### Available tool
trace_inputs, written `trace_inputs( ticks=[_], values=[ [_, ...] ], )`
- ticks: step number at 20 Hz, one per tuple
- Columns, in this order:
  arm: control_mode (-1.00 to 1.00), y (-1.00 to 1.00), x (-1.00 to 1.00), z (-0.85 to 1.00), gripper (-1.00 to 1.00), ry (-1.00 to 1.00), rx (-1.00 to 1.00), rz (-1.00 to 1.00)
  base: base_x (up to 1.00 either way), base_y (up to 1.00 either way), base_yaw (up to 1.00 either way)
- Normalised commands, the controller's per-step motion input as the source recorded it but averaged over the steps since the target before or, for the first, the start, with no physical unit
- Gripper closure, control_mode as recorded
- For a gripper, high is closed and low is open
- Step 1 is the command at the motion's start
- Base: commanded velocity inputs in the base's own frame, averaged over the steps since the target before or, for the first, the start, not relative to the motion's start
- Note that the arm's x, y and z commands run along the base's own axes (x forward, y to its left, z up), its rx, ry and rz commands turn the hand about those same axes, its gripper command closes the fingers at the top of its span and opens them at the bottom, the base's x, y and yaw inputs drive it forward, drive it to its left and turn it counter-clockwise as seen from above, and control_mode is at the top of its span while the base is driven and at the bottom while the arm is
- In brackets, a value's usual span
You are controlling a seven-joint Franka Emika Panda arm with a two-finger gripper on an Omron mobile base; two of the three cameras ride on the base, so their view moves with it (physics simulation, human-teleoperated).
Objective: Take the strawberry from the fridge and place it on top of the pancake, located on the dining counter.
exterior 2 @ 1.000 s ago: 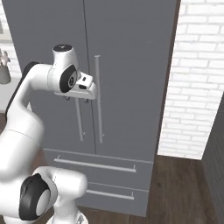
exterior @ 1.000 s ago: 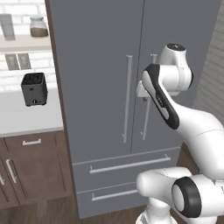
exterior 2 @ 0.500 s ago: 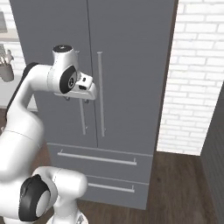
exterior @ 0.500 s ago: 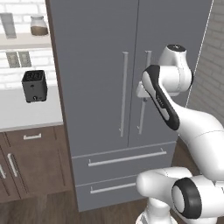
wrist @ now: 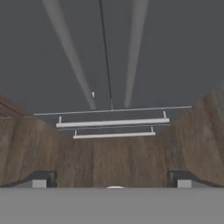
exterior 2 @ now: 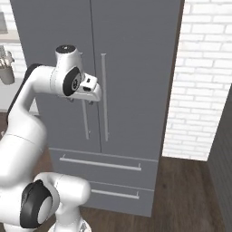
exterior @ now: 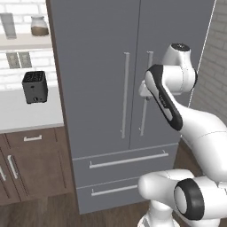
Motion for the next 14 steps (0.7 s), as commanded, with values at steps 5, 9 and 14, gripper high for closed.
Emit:
trace_inputs(
  ticks=[5,9,14],
  values=[
    [-1.0,-0.22,0.78,-0.04,-1.0,-0.49,0.0,0.0,0.0,0.0,0.0],
    [-1.0,-0.22,0.62,0.0,-1.0,-0.31,0.0,-0.02,0.0,0.0,0.0],
    [-1.0,-0.17,0.59,-0.02,-1.0,-0.08,0.0,-0.07,0.0,0.0,0.0]
  ],
)
